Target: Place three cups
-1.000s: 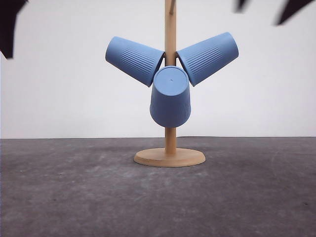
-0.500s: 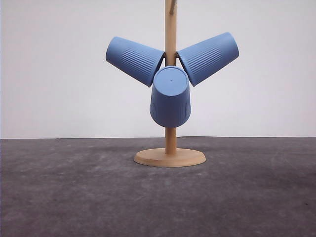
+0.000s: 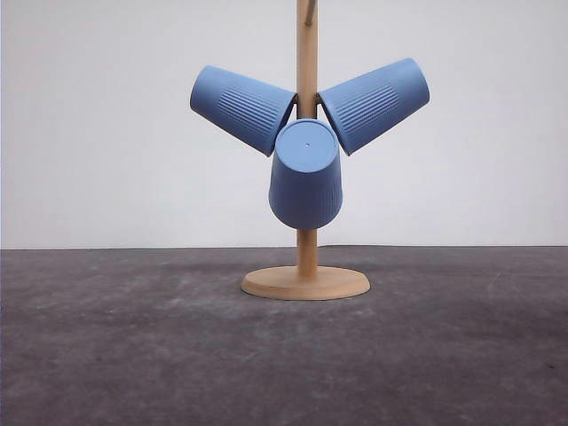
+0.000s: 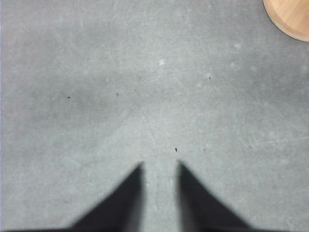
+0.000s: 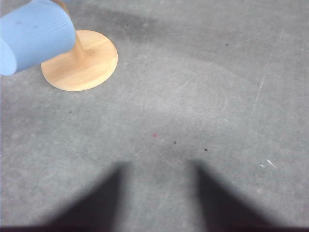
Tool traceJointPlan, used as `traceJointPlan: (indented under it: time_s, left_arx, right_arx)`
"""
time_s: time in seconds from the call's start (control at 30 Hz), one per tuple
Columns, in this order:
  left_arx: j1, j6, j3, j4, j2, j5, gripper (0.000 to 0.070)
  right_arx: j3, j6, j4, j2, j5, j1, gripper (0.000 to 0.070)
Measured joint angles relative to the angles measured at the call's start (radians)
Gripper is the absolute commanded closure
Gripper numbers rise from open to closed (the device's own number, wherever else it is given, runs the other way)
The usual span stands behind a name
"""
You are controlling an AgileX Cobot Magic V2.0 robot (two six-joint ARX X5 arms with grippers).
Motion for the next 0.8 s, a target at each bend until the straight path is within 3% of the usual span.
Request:
traceJointPlan:
  time_s: [0.67,0.8]
  left_arx:
    - [0.007,-0.002,-0.002,0.014,-0.031,-0.003,0.0684]
    - [0.065,0.047,-0.082,0.144,-0.147,0.002,0.0685]
  right_arx:
    - [0.0,0.019,0.003,-0.001,0.005,0.0,0.0689]
    - [0.0,0.019,0.003,-0.001,0.005,0.0,0.0689]
